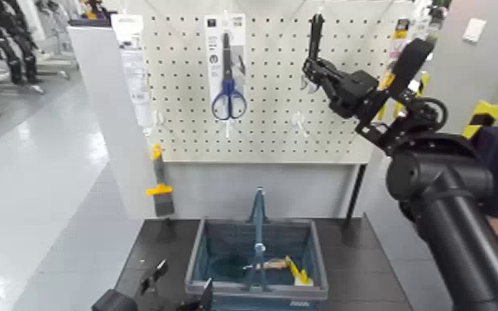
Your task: Put the black wrench into the crate.
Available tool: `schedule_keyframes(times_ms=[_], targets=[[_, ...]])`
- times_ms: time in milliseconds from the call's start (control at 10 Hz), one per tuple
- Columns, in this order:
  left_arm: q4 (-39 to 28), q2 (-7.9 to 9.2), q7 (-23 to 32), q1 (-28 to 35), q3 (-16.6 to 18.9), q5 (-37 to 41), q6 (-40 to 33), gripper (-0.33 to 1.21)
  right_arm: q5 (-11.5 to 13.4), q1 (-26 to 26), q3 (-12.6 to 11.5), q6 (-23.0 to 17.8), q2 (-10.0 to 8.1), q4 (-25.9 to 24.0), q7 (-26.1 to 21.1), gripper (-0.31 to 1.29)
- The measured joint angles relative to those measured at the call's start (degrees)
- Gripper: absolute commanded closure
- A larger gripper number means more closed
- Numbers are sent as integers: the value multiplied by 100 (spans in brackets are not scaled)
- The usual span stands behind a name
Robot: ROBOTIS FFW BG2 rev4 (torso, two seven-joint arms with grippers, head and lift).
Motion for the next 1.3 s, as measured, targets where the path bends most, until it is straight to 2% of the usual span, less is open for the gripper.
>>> schedule_keyframes(times_ms=[600, 700, 1000, 1300], targets=[[0, 9, 0, 2, -5, -3, -17, 21, 33, 23, -34, -12, 19, -188, -1, 110], [0, 14, 0, 7, -2, -3, -24, 21, 94, 128, -92, 46, 25, -479, -46, 110], [0, 12, 1, 17, 10, -3, -27, 21, 252, 664, -323, 364, 111, -1809, -204, 110], [0, 23, 0, 12, 12, 6, -18, 21, 140, 1095, -261, 538, 217, -2435, -312, 110]])
